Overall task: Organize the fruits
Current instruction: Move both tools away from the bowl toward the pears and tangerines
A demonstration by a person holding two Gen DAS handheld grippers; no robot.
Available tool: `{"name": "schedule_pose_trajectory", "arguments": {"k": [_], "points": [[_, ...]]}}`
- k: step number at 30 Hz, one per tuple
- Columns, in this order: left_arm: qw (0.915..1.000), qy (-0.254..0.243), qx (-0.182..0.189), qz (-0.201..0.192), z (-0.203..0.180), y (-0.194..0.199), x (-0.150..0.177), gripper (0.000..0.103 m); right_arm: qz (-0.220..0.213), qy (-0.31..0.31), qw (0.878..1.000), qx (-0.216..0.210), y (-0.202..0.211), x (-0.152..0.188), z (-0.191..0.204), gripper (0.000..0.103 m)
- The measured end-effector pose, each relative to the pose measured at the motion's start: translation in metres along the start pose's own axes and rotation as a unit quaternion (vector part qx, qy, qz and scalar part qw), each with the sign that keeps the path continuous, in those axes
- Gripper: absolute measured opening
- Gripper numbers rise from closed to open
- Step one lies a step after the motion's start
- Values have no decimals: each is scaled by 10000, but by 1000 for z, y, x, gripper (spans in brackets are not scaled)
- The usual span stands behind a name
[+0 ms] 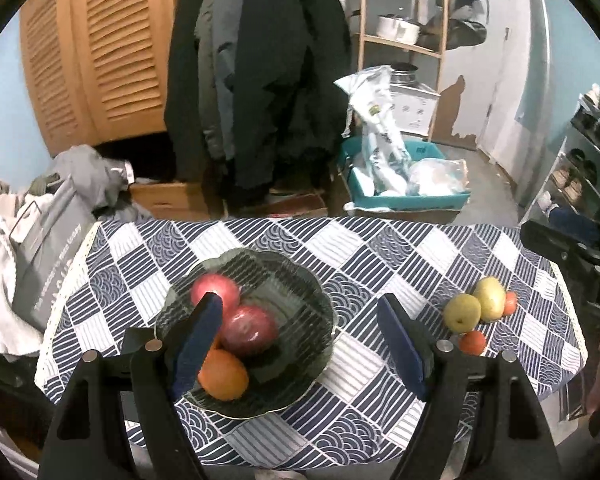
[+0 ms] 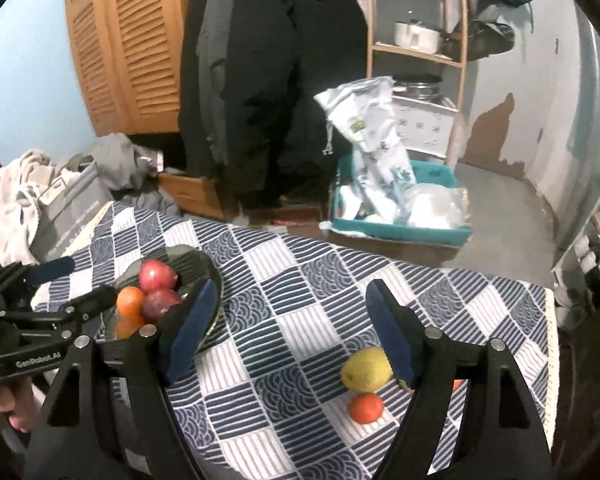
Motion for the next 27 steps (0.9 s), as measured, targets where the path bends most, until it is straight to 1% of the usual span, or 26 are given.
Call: {"name": "schedule_pose_trajectory", "arguments": {"k": [2,4,7,14,17,21,27], "points": [[10000,-45,46,-31,-7,2,-2,82,-45,48,10000,72,6,0,-5,81],[9999,-83,78,-58,-12,3,-4,85,-97,162,9997,159,12,0,-9,82],[9998,-115,133,-77,-21,3,-6,86,-121,260,9993,234,19,2,-14,82],[9994,-220,250,32,-40,-3,-3,86,-51,189,9992,360,27,7,-33,82],[9991,-290,302,94,-50,-8,1,86,83,109,9989,438,24,16,-44,82],[9983,-374,382,214,-62,-20,8,86,375,-53,9981,476,12,34,-59,82],[9963,-480,471,539,-77,-43,28,86,893,-234,9939,598,-11,68,-80,82]]}}
Point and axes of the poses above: each gripper's, at about its wrist camera, not at the fingertips, and y roughly against the way its jaws point, z to its left, x to its underside, the point moved 3 cm from there along -y, roughly the way its jaws point, and after that the axes turned 15 degrees about -z, right-handed, at the moved point
